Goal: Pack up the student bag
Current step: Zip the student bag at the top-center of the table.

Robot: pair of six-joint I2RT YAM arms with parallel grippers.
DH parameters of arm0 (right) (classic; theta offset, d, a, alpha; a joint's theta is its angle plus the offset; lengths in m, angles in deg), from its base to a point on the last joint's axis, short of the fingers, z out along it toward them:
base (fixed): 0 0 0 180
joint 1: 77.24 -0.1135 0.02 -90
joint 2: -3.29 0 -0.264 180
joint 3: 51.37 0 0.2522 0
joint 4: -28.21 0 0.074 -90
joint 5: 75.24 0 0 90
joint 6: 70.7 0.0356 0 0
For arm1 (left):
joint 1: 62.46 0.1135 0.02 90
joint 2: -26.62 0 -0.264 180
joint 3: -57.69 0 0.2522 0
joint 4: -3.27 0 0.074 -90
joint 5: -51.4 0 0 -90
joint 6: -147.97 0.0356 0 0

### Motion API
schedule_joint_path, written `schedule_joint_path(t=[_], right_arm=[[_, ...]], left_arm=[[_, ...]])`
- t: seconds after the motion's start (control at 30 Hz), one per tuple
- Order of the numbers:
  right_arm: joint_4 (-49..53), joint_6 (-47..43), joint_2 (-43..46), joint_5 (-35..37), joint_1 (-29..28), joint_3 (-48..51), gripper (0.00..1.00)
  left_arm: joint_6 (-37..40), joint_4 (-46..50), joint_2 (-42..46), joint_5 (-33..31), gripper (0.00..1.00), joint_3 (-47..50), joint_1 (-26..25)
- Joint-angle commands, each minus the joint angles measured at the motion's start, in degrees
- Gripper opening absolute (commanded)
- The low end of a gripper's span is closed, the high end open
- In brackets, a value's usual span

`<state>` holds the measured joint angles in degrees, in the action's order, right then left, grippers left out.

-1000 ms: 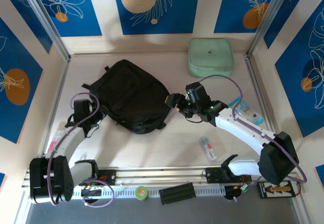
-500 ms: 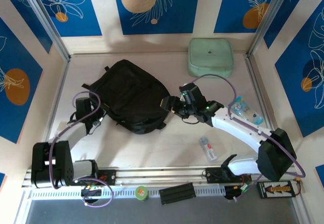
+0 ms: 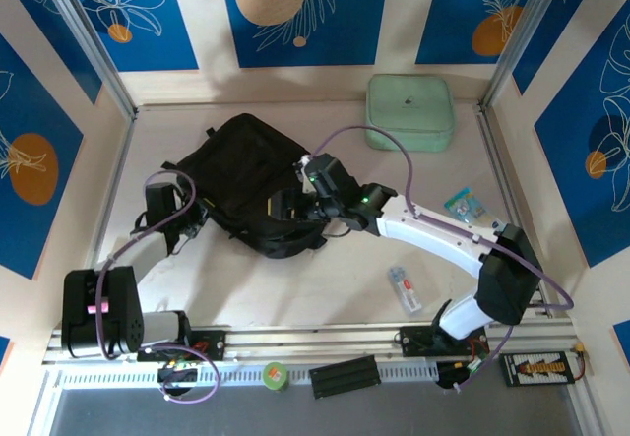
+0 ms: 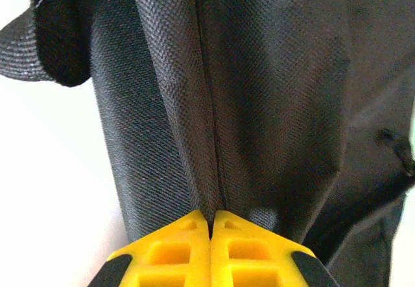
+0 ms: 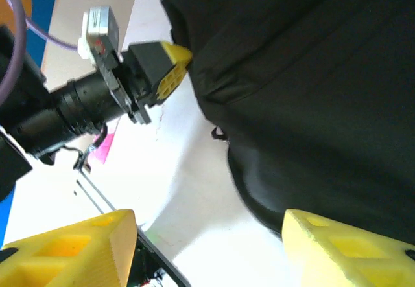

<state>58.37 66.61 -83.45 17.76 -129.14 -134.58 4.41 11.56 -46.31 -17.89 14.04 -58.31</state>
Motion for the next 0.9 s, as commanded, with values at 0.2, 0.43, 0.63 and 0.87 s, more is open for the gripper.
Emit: schedule_joint_path(t=[0.2, 0.43, 0.63, 0.87], right_arm=[[5.61, -4.75, -9.17, 0.20, -4.44, -7.82, 0.59], [5.74, -5.47, -14.87, -4.84, -2.80, -7.92, 0.57], [5.31, -6.28, -15.30, -1.13, 0.91, -3.62, 0.57], [5.40, -10.24, -13.56, 3.61, 5.47, -2.18, 0.57]], left_arm=[[-0.73, 9.30, 13.78, 0.40, 0.00, -3.75, -5.72], [-3.07, 9.17, 15.43, 0.91, 0.00, -3.01, -9.50], [-4.61, 6.85, 14.47, -0.28, 0.00, -2.81, -13.57], [-6.64, 2.46, 9.44, -0.33, 0.00, -4.06, -19.23]])
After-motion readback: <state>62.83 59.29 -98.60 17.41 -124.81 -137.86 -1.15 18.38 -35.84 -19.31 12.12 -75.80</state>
